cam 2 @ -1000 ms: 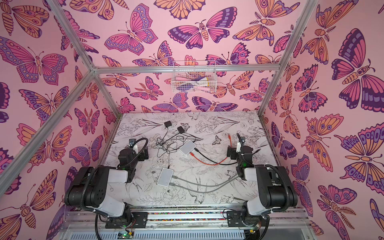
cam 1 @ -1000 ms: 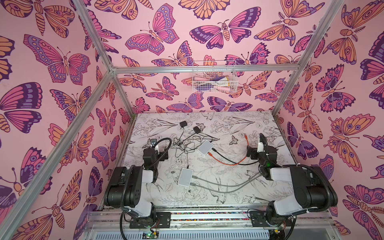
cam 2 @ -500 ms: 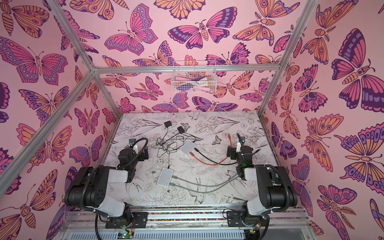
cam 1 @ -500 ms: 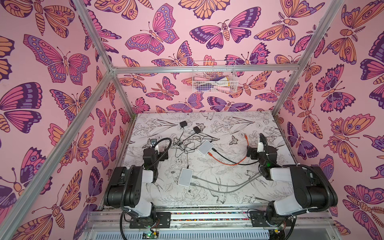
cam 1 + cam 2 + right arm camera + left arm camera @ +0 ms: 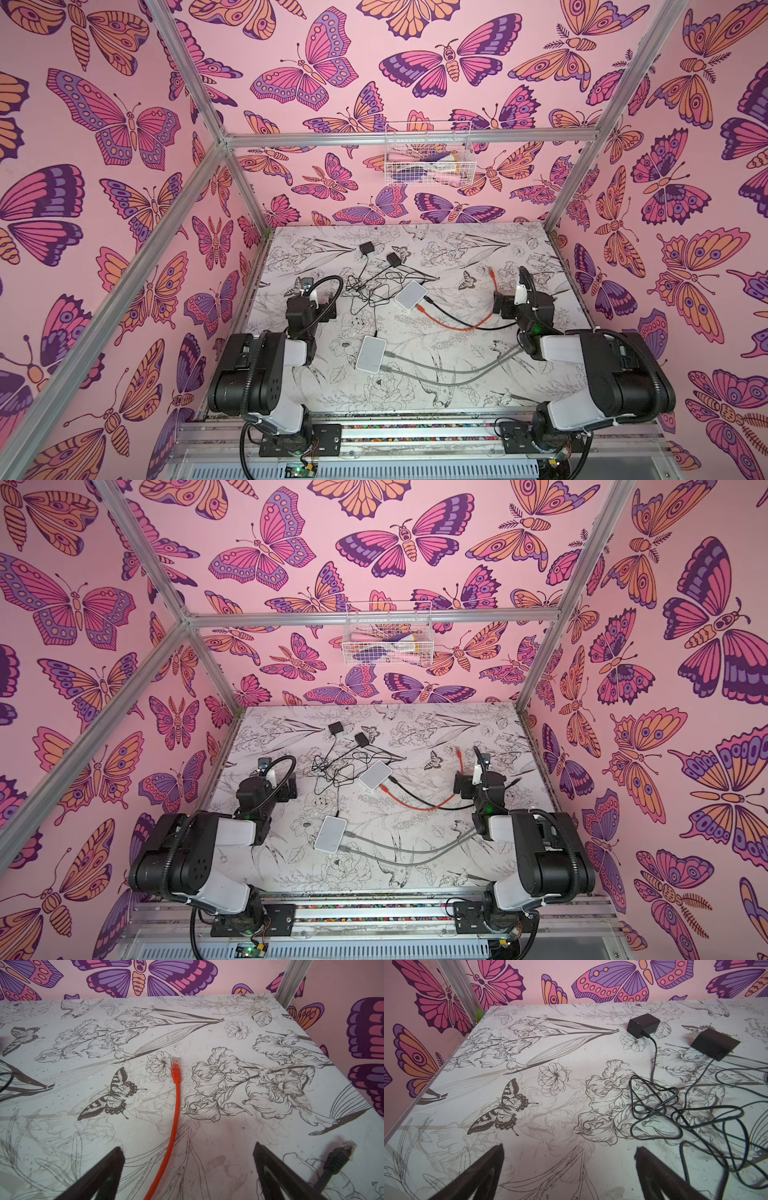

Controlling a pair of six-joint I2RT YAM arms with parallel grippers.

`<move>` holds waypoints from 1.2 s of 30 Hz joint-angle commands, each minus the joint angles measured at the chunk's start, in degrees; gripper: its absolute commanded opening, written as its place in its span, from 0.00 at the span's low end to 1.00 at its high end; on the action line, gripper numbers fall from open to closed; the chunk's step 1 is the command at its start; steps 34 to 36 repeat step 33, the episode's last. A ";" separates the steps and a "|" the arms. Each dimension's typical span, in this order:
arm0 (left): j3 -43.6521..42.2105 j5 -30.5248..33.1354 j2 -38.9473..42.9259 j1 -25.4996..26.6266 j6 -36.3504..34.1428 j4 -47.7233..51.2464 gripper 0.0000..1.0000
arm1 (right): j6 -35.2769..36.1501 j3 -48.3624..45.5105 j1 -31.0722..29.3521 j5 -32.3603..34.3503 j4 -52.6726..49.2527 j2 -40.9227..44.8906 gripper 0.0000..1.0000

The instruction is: Insert the plug into the switch port

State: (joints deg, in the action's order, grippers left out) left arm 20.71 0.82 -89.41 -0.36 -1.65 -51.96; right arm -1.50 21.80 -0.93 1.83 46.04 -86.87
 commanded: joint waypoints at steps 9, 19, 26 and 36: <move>0.56 -1.00 0.56 -0.34 0.01 -0.04 1.00 | 0.19 0.79 0.18 -0.72 0.54 1.00 0.99; 0.56 -1.00 0.56 -0.37 0.07 -0.07 1.00 | 0.18 0.79 0.19 -0.75 0.54 1.00 0.99; 0.56 -1.00 0.64 -0.33 0.06 -0.07 1.00 | 0.18 0.79 0.17 -0.72 0.52 1.00 0.99; 0.79 -1.36 0.55 0.00 -0.17 0.35 1.00 | 0.18 0.79 0.19 -0.79 0.54 1.00 0.99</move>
